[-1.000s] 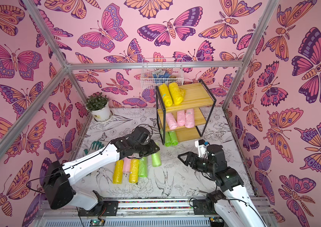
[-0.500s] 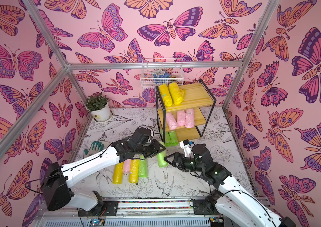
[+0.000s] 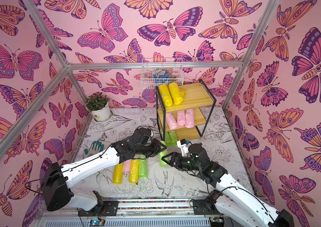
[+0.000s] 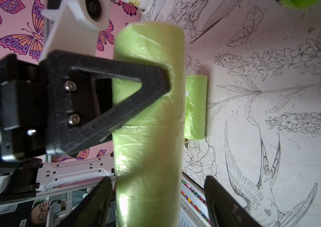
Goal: Sort the rolls of trash bags by color and place them on the shelf
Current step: Pick up the roll of trash bags from the center of the board.
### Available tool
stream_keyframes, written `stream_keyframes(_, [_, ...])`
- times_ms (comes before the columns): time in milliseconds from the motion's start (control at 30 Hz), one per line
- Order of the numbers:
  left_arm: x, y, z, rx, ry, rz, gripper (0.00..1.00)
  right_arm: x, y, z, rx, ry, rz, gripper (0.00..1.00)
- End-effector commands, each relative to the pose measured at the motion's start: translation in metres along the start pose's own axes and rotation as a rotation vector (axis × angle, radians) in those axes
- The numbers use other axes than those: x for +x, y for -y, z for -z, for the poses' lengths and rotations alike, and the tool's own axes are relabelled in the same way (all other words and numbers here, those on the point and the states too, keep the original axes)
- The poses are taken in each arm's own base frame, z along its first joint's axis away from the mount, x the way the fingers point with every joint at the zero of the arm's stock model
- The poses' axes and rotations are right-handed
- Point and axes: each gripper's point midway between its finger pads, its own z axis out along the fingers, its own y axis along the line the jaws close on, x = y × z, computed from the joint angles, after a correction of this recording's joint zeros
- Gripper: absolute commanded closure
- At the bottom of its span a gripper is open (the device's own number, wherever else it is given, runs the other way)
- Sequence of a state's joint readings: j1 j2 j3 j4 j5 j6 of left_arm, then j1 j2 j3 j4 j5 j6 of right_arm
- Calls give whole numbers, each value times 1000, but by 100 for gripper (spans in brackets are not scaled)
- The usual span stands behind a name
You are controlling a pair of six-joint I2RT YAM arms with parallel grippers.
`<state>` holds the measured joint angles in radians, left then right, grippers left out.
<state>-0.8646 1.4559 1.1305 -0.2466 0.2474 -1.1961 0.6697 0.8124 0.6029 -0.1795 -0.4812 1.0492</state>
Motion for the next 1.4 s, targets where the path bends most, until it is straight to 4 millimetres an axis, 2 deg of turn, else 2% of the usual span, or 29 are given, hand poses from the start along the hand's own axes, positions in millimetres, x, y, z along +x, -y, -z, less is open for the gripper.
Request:
stream_keyframes(0, [2,13,5,58,-1,-5,100,-3,-2,-2,-13,19,-7,31])
stream_keyframes(133, [2,12,5,58,-2,-1,100,-3,0,-4,-15,24,-19,43])
stream_keyframes(200, [2,12,5,61,-2,-1,100,-2,1,-6,-16,19,-26,43])
stream_keyframes(367, [3,11,4,60,-3,1,100,2,-1,-10,-10,-3,-10,33])
stream_keyframes(533, [3,12,4,66,-4,1,100,4,1,-13,6,-10,-6,34])
stream_keyframes(667, [2,12,6,67,1,2,100,4,5,-13,18,1,-7,45])
stream_keyframes(900, [6,7,4,60,-16,5,99,-2,13,-5,89,44,17,86])
stream_keyframes(1000, [8,2,1,48,-26,1,52,-6,27,1,167,83,48,99])
stream_keyframes(1033, [9,-1,0,42,-27,1,37,-9,34,4,202,99,68,100])
stream_keyframes(1133, [9,-15,0,-2,-17,-1,11,-18,59,13,318,139,128,100])
stream_keyframes(1167, [9,-21,1,-25,-12,-3,7,-22,68,16,358,147,140,100])
stream_keyframes(1267, [9,-39,4,-82,2,-13,5,-37,94,27,487,191,180,100])
stream_keyframes(1367, [10,-53,10,-123,19,-20,7,-57,103,35,573,243,246,100])
